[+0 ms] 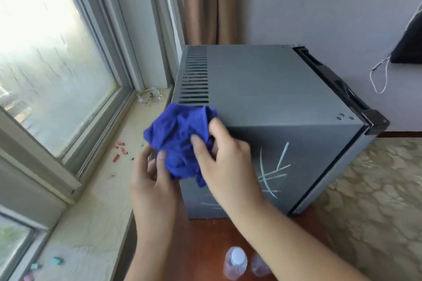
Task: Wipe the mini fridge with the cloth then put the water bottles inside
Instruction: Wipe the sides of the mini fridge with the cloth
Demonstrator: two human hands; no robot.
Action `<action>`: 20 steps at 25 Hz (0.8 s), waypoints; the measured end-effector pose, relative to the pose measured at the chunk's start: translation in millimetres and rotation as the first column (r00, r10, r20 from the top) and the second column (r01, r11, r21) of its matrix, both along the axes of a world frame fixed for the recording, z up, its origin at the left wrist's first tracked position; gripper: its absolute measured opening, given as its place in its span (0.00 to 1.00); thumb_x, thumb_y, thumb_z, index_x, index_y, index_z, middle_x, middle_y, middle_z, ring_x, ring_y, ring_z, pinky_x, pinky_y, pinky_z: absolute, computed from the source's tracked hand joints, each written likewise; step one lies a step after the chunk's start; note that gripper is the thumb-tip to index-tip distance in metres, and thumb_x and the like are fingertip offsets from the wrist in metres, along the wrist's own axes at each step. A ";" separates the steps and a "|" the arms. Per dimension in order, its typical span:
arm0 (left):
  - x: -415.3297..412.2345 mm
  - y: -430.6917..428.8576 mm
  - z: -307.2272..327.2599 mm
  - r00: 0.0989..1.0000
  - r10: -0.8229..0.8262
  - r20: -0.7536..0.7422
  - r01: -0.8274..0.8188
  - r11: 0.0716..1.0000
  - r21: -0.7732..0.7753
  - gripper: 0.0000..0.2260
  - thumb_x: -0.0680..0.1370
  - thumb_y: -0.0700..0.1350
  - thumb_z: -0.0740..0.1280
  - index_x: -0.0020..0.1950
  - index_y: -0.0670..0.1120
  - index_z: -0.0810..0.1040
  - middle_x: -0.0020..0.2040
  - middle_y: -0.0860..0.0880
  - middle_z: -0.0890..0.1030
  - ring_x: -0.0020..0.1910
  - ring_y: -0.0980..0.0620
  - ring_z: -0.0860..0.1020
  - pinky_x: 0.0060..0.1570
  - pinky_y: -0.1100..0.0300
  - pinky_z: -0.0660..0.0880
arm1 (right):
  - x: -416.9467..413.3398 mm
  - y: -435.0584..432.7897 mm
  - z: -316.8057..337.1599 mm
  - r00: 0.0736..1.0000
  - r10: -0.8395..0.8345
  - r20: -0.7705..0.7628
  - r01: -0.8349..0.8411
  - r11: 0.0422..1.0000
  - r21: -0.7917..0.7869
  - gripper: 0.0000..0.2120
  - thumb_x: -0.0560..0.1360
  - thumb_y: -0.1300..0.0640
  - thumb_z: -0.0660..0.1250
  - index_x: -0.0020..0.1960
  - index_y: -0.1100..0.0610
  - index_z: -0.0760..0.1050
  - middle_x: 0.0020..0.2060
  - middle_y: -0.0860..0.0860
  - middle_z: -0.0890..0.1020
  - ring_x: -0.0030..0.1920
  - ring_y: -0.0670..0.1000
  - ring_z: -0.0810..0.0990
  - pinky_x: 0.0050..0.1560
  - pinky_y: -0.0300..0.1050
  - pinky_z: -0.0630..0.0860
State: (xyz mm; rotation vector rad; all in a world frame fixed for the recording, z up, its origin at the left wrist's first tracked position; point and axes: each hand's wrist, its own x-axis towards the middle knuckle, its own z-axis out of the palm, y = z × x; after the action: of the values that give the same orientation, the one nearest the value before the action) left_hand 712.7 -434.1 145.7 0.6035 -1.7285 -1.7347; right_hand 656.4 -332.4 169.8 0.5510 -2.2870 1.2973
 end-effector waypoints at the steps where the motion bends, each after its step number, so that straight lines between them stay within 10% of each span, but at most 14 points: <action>1: 1.3 2.6 -4.2 1.000 -0.007 0.009 0.007 1.000 0.005 0.13 0.85 0.44 0.65 0.59 0.64 0.78 0.43 0.53 0.89 0.39 0.54 0.86 0.45 0.48 0.81 | 1.9 6.0 -10.3 1.000 0.008 0.021 -0.008 1.000 -0.001 0.12 0.78 0.51 0.69 0.43 0.48 0.66 0.24 0.42 0.62 0.26 0.46 0.64 0.31 0.38 0.67; 7: -12.5 54.8 -44.6 0.993 -0.115 0.021 0.116 0.993 -0.031 0.14 0.81 0.42 0.71 0.56 0.63 0.80 0.40 0.42 0.85 0.41 0.39 0.84 0.47 0.41 0.81 | -5.1 91.5 -57.8 0.937 -0.098 0.336 0.159 0.974 -0.159 0.03 0.78 0.55 0.69 0.46 0.53 0.77 0.27 0.49 0.83 0.24 0.47 0.82 0.28 0.42 0.78; 16: -60.9 190.1 -43.6 0.953 -0.303 -0.010 0.303 0.953 0.021 0.07 0.79 0.43 0.73 0.49 0.56 0.87 0.31 0.57 0.75 0.31 0.56 0.70 0.36 0.57 0.73 | -19.5 221.1 -58.0 0.792 -0.062 0.607 0.476 0.684 -0.552 0.06 0.80 0.60 0.69 0.54 0.62 0.77 0.44 0.57 0.85 0.33 0.53 0.87 0.31 0.46 0.84; 20: -67.8 235.7 -52.5 0.932 -0.361 0.027 0.361 0.933 -0.006 0.08 0.78 0.47 0.74 0.51 0.62 0.86 0.41 0.55 0.85 0.38 0.59 0.79 0.48 0.53 0.81 | -24.1 255.4 -81.1 0.724 0.003 0.689 0.574 0.550 -0.606 0.04 0.82 0.59 0.66 0.50 0.59 0.76 0.48 0.60 0.83 0.43 0.58 0.85 0.35 0.43 0.84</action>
State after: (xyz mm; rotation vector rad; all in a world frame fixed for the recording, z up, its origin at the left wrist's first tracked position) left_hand 644.9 -198.5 93.2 0.3148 -1.9606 -1.9677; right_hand 632.3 -77.0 88.7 -0.7020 -1.7295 2.3173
